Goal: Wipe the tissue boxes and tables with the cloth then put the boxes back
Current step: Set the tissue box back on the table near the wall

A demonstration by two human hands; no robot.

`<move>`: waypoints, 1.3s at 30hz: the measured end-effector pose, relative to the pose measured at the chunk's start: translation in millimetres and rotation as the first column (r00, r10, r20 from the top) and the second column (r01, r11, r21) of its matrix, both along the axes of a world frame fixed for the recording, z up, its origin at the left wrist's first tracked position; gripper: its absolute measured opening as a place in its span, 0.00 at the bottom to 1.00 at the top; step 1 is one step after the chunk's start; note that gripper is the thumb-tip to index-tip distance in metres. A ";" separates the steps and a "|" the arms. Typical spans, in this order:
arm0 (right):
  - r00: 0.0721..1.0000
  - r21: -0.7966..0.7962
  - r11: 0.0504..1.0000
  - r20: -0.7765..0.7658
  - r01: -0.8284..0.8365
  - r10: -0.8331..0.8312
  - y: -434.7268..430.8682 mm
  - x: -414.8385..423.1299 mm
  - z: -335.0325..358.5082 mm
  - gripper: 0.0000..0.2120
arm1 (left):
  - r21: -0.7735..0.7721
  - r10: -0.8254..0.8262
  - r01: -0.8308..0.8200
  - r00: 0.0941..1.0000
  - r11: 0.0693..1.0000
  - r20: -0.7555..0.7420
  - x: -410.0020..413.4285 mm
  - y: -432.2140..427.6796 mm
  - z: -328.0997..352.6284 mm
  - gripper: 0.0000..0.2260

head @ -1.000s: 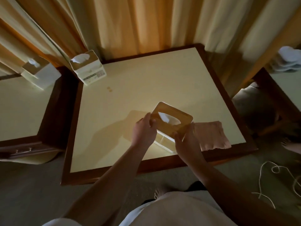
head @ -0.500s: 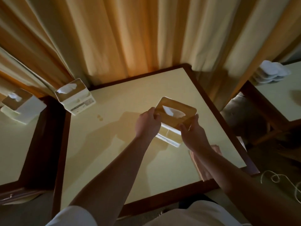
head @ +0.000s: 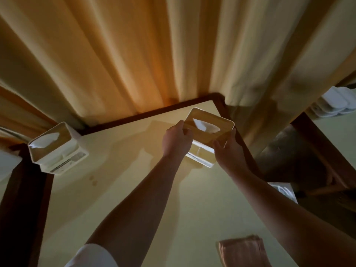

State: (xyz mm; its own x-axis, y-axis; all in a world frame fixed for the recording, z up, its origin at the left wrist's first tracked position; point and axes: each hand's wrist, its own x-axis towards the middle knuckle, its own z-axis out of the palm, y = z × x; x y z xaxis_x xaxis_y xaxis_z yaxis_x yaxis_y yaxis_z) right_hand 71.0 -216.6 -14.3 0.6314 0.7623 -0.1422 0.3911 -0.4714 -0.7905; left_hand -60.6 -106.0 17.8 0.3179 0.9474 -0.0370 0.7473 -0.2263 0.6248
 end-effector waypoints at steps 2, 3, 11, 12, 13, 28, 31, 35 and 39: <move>1.000 0.021 1.000 0.000 0.010 -0.010 20.7 16.4 -8.7 0.33 | 0.001 0.004 -0.004 1.000 1.000 -0.001 17.3 23.0 -8.5 0.12; 1.000 0.029 0.999 -0.010 0.018 -0.018 30.6 23.4 -12.6 0.33 | 0.004 0.006 -0.006 1.000 1.000 -0.010 24.0 33.4 -13.7 0.11; 0.999 0.024 0.999 -0.018 0.038 -0.038 84.1 50.2 -41.0 0.33 | 0.036 0.015 -0.012 0.996 0.999 -0.092 57.7 90.8 -51.1 0.09; 0.999 0.024 0.999 -0.014 0.038 -0.037 88.4 52.7 -43.9 0.34 | 0.048 0.016 -0.011 0.996 0.999 -0.090 60.3 95.9 -53.8 0.10; 0.999 0.019 0.999 -0.005 0.035 -0.034 92.9 55.7 -46.7 0.35 | 0.063 0.012 -0.007 0.996 0.998 -0.084 63.2 101.0 -56.4 0.10; 1.000 -0.024 1.000 -0.015 -0.010 0.009 123.0 85.8 -48.3 0.38 | 0.041 -0.124 0.126 0.991 0.991 -0.060 81.5 139.7 -68.4 0.18; 1.000 -0.058 0.998 -0.022 -0.013 0.012 111.6 86.5 -53.9 0.38 | -0.036 -0.138 0.138 0.990 0.990 -0.011 73.1 126.5 -62.1 0.25; 0.998 -0.051 0.999 -0.056 -0.005 0.002 60.3 71.2 -50.9 0.40 | -0.014 -0.010 0.012 0.995 1.000 0.103 40.2 71.6 -60.8 0.28; 0.998 0.024 0.999 -0.033 -0.044 0.045 -21.7 32.8 -46.7 0.28 | 0.016 0.042 -0.046 0.986 0.999 0.161 -5.0 -16.3 -78.2 0.19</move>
